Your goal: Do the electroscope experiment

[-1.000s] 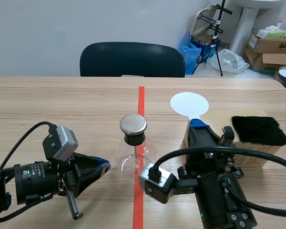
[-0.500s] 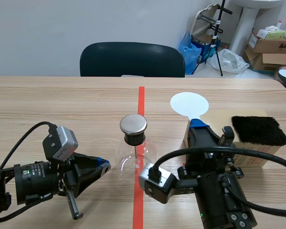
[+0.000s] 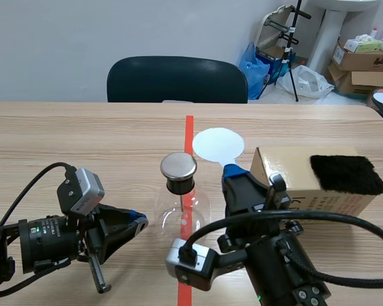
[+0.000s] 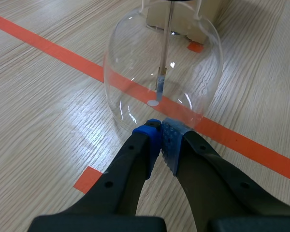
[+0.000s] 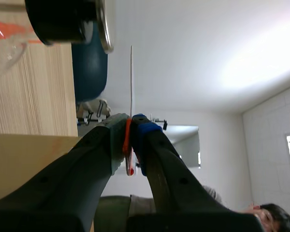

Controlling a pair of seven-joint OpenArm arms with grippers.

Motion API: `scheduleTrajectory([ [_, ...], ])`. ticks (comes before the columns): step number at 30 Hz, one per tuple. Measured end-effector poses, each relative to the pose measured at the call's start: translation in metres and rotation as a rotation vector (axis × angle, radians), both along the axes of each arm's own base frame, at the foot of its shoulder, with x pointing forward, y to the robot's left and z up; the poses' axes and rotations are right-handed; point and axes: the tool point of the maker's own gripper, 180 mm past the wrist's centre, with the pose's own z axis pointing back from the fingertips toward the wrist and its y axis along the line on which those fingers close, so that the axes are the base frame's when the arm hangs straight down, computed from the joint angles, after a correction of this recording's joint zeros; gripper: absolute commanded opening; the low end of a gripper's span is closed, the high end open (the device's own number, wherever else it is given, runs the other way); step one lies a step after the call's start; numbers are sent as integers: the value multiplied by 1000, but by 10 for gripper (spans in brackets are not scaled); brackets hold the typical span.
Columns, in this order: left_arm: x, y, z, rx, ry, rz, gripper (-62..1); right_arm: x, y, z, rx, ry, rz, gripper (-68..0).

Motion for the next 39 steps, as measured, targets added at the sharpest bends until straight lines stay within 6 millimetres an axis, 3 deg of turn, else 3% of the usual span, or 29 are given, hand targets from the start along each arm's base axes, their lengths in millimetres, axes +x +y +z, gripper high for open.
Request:
scheduleTrajectory([
  [15,0,0,0,0,0,0,-571,-19,33,-2,-18,4,208,-665],
  [39,0,0,0,0,0,0,-571,-19,33,-2,-18,4,211,-665],
])
